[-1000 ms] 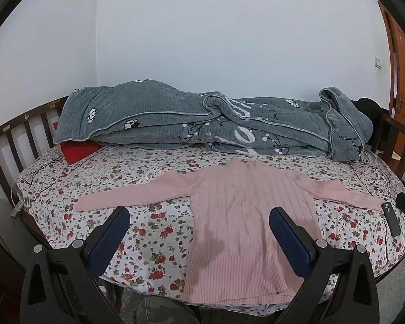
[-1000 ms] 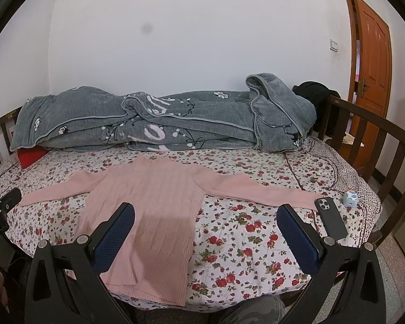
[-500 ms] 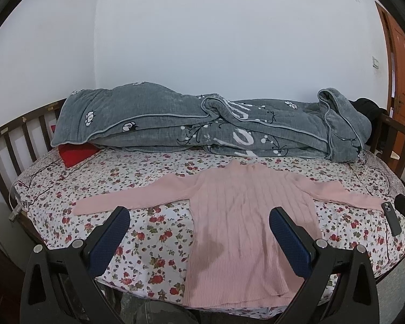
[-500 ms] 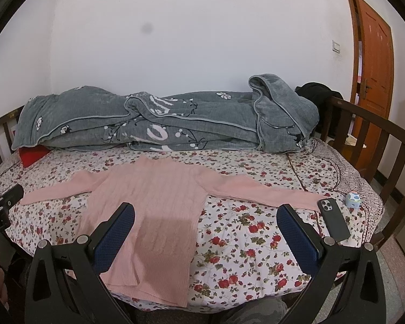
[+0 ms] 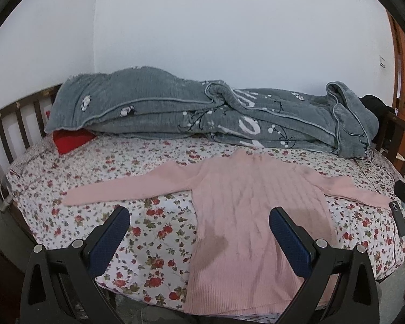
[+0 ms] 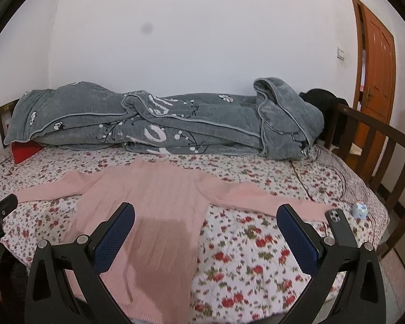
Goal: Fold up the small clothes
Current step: 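Grasp the pink sweater sleeve cuff with the left gripper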
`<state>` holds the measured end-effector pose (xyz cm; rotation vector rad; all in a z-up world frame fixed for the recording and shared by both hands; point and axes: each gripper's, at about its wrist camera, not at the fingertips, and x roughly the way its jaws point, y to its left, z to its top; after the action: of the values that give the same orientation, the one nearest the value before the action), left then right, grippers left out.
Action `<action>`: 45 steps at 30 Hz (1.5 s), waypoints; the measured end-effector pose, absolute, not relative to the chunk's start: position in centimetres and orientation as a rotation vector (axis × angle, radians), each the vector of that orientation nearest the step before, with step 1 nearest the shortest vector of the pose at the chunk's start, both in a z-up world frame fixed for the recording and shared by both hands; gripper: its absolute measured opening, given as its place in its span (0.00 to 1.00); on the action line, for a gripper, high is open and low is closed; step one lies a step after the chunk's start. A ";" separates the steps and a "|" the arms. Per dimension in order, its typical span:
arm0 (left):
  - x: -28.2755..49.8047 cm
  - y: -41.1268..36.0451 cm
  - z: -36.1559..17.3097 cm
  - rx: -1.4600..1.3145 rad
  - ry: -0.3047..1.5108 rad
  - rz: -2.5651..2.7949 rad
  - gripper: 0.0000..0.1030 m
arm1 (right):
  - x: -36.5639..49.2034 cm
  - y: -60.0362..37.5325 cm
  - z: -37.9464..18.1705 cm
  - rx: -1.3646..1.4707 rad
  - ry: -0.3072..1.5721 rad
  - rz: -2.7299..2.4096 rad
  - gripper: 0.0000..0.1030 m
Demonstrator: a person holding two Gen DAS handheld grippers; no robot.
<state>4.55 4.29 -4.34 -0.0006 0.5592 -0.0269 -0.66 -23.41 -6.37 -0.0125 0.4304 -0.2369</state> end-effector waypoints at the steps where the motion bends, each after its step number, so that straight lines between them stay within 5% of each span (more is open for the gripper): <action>1: 4.9 4.5 -4.7 -0.006 0.566 -0.023 1.00 | -0.1 -23.3 -6.6 -0.013 0.421 -0.234 1.00; 18: 15.3 14.1 -14.1 -0.110 0.740 0.098 1.00 | 11.3 -22.3 -17.2 0.013 0.604 -0.170 1.00; 28: 20.3 25.1 -18.0 -0.222 0.805 0.286 0.94 | 15.3 -22.7 -18.2 0.026 0.636 -0.188 1.00; 38: 23.8 35.2 -20.7 -0.461 0.801 0.374 0.61 | 18.3 -22.7 -17.8 0.055 0.648 -0.157 0.97; 45: 25.4 36.6 -21.8 -0.487 0.790 0.410 0.47 | 19.0 -20.2 -17.5 -0.010 0.634 -0.129 0.97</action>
<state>25.38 36.59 -21.80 -0.4874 0.7902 0.4101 18.99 -20.16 -17.50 -0.0102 0.6335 -0.1289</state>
